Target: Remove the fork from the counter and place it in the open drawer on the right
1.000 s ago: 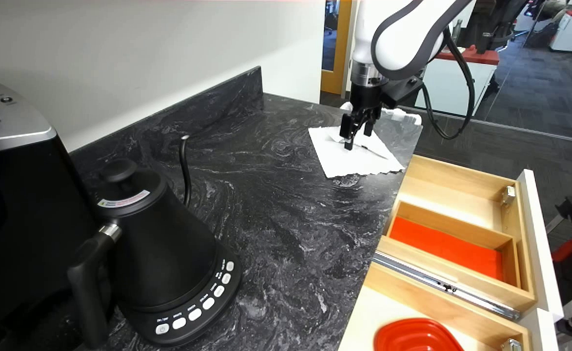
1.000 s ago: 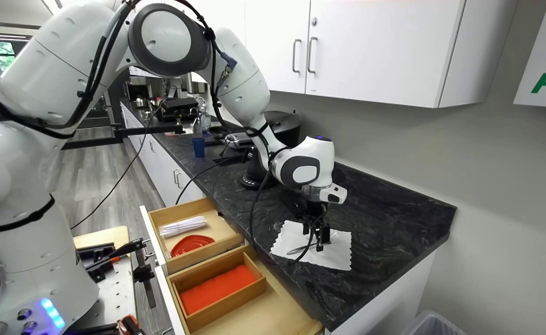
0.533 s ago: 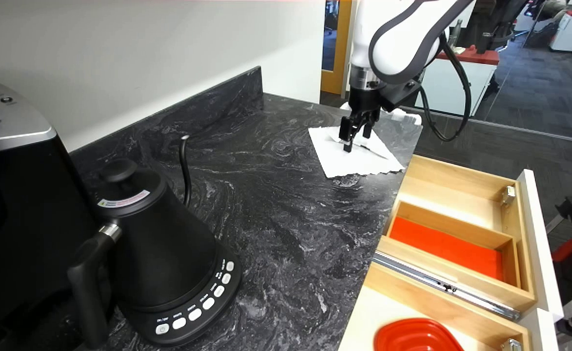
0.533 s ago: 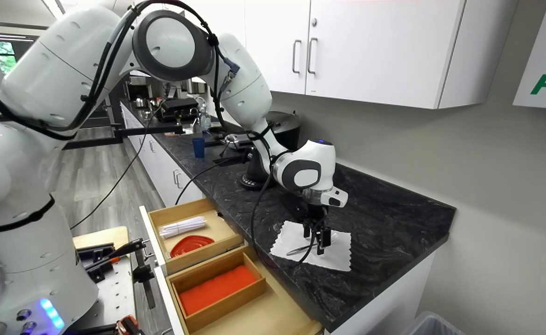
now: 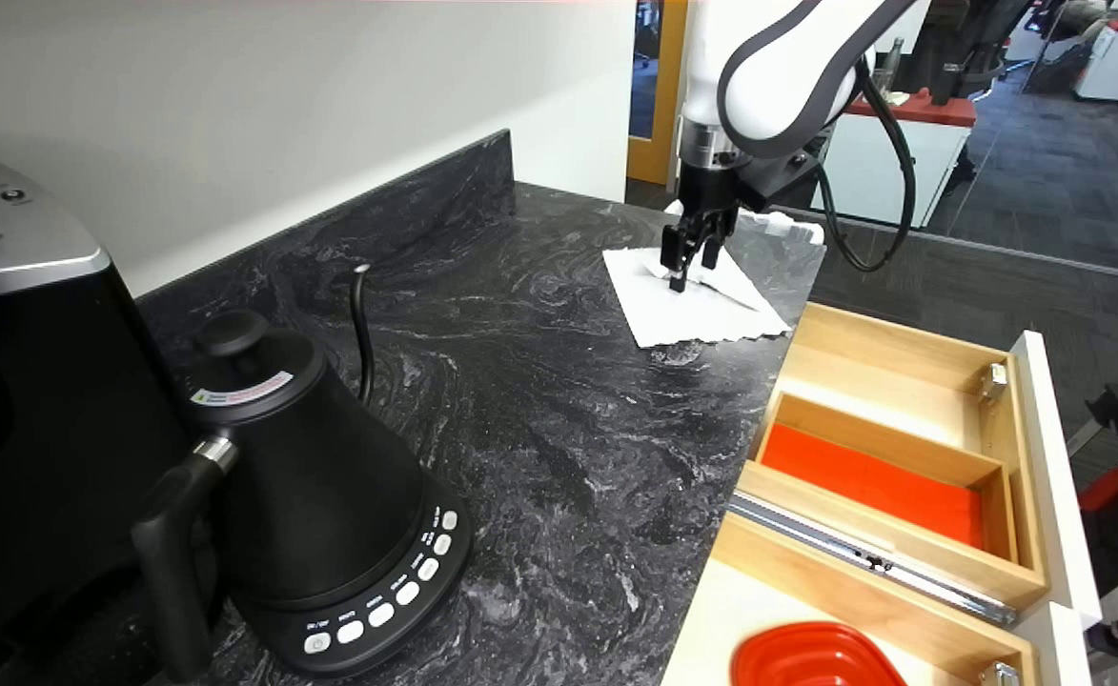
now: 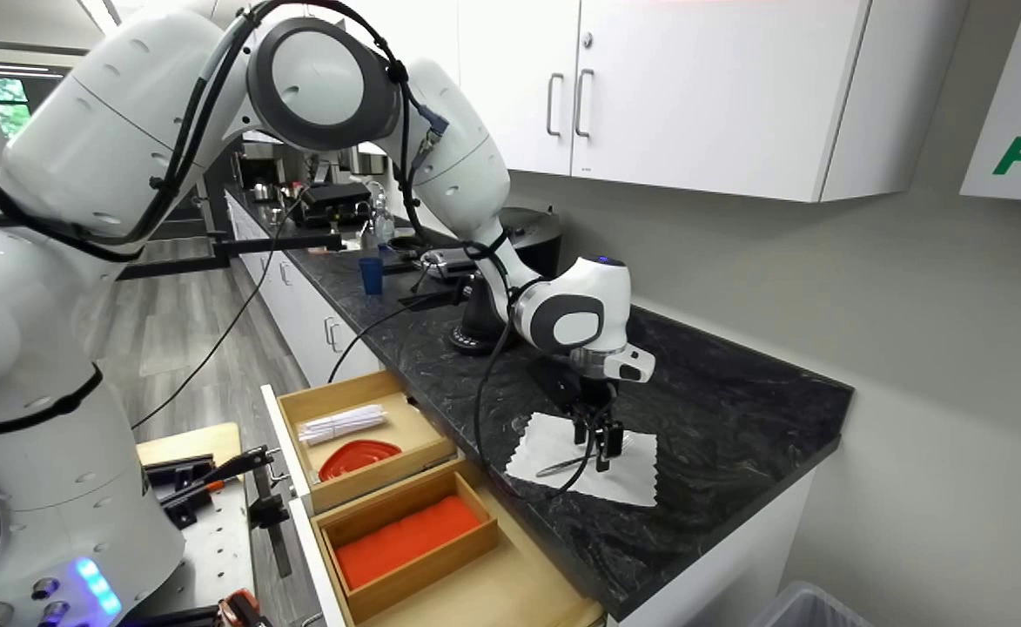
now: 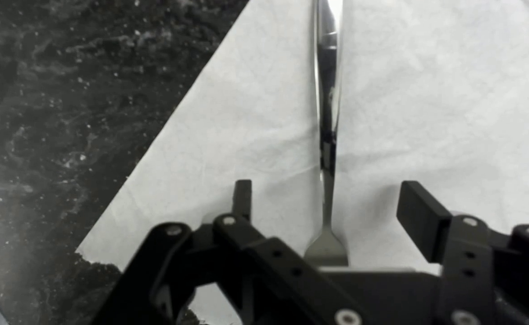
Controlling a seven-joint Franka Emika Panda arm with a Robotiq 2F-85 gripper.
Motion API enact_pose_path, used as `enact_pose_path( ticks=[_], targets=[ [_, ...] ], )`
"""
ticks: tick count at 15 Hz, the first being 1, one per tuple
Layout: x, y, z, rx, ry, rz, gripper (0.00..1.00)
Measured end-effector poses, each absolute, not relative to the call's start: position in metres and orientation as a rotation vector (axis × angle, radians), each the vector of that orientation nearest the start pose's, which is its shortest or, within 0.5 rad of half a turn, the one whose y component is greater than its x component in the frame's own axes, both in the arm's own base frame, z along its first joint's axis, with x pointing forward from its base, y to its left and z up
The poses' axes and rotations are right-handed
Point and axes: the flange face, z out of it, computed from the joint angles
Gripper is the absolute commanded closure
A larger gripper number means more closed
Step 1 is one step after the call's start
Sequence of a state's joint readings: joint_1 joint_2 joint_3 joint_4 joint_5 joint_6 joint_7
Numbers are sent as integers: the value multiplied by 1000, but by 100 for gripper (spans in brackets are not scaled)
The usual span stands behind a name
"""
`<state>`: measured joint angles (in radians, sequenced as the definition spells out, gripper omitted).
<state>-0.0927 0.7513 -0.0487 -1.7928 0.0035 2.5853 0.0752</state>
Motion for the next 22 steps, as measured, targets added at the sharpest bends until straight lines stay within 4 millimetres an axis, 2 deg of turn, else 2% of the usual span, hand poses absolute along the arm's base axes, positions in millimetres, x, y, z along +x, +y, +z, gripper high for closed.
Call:
enact_pose_path(
  ticks=[6, 8, 10, 12, 18, 22],
  targets=[
    [647, -90, 134, -3157, 325, -66, 87],
    [647, -90, 134, -3157, 325, -65, 96],
    [647, -90, 133, -3157, 325, -65, 99],
    [647, -90, 133, -3157, 325, -65, 95],
    [647, -95, 134, -3159, 336, -69, 95],
    [649, -101, 151, -3166, 348, -55, 95]
  ],
)
